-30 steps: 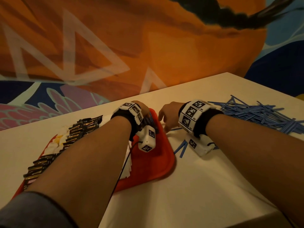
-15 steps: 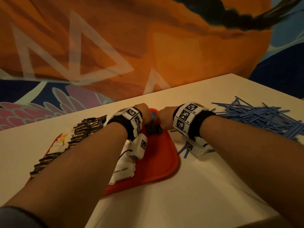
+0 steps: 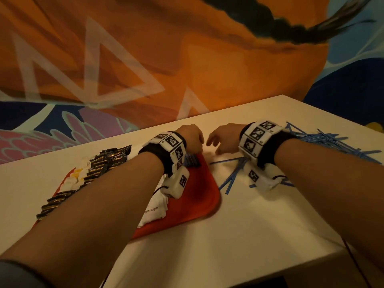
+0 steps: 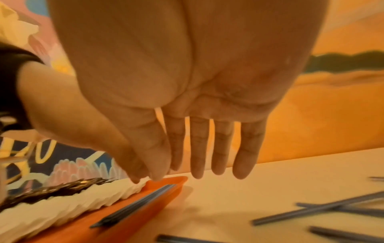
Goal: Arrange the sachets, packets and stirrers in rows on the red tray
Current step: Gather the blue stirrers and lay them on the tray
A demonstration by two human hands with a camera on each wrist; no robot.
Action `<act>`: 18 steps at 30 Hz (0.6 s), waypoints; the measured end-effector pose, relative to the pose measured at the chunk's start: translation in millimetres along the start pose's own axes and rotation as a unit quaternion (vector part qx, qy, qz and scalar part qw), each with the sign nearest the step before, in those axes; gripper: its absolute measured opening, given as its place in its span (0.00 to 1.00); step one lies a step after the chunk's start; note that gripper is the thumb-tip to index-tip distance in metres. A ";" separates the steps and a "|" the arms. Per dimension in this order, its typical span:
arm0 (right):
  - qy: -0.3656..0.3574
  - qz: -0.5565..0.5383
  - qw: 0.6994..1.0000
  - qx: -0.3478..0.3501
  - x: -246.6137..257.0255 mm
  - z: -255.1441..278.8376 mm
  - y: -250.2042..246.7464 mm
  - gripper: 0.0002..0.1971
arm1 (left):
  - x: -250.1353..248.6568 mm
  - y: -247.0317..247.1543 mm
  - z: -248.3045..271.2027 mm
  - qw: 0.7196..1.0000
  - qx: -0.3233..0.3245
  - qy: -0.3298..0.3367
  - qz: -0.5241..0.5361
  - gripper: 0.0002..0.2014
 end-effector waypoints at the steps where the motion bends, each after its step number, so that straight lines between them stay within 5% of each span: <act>1: 0.021 -0.004 1.000 0.005 -13.2 7.5 -2.6 0.23 | -10.8 1.6 -0.3 1.000 0.015 0.020 -0.009 0.20; 7: 0.150 0.003 0.989 0.001 -96.2 61.6 -13.1 0.29 | -71.8 31.9 -0.7 0.977 0.126 0.108 -0.130 0.41; 12: 0.229 0.026 0.973 0.014 -147.2 102.0 6.3 0.28 | -102.1 50.3 -0.1 0.971 0.115 0.135 -0.163 0.33; 18: 0.187 0.015 0.982 -0.029 -141.3 112.3 16.0 0.25 | -115.3 37.9 -9.5 0.983 0.047 0.142 -0.103 0.23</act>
Point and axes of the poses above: each hand's wrist, its own z-axis away from the middle knuckle, its own y-axis out of the palm, x = y × z, the point moved 7 cm from there along -z, towards the middle knuckle, and after that the axes turned 3 degrees about -x, right-handed, at the moved point
